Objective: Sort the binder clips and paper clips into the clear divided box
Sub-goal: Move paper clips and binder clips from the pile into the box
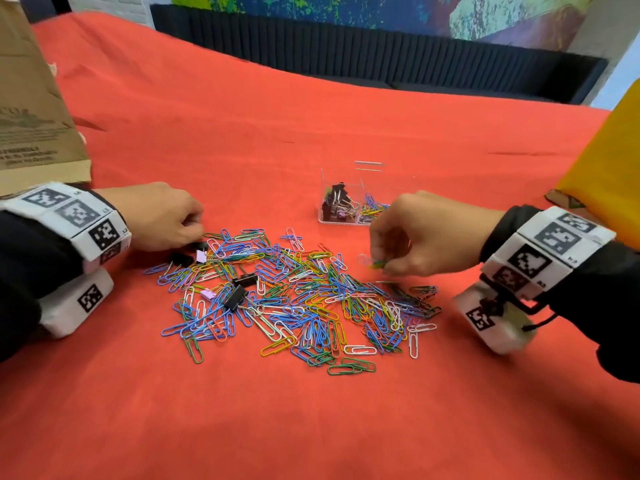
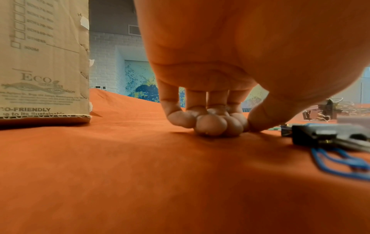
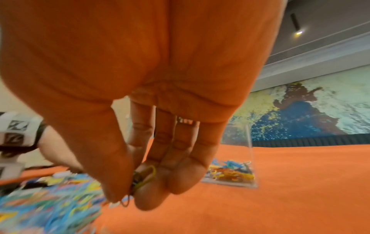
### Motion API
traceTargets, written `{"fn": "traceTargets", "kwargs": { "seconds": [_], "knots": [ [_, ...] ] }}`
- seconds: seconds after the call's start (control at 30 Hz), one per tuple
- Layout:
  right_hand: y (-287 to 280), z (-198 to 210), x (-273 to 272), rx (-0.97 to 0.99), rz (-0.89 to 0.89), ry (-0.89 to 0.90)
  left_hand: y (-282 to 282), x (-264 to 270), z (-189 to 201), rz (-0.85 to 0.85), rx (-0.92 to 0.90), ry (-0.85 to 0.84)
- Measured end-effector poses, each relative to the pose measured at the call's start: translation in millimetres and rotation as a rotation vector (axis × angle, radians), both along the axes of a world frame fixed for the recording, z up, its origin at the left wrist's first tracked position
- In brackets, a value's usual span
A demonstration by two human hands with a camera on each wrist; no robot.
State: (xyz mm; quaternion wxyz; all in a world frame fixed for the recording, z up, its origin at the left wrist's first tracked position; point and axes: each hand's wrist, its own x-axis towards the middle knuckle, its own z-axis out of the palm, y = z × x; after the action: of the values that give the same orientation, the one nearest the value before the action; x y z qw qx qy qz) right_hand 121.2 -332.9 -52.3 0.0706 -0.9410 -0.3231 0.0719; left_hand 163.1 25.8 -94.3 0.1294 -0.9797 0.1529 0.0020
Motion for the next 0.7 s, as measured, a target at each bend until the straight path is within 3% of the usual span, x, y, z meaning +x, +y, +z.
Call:
{"fn": "traceTargets", "kwargs": {
  "seconds": [0.1,0.2,0.37,0.5,0.7],
  "knots": [
    [-10.9,17.2,12.2,0.097,-0.071,0.008,0.3,0.3,-0.2,-0.007,-0.001,-0.004],
    [-20.6,38.3,31.8,0.160,-0.165,-0.125,1.4,0.9,-0.8,-0.005,0.003,-0.010],
    [-17.0,50.9,68.5,0.059,-0.339,-0.359,2.4,1.1,-0.9,0.006,-0.008,-0.010],
    [-4.1,41.8,81.7,-0.031,-0.348,-0.339,1.5,0.5,-0.6,0.011,-0.008,-0.007],
    [-9.9,42.2,71.4,0.041,-0.330,-0.419,1.6,1.1,-0.3,-0.002,0.000,-0.003]
  ]
}}
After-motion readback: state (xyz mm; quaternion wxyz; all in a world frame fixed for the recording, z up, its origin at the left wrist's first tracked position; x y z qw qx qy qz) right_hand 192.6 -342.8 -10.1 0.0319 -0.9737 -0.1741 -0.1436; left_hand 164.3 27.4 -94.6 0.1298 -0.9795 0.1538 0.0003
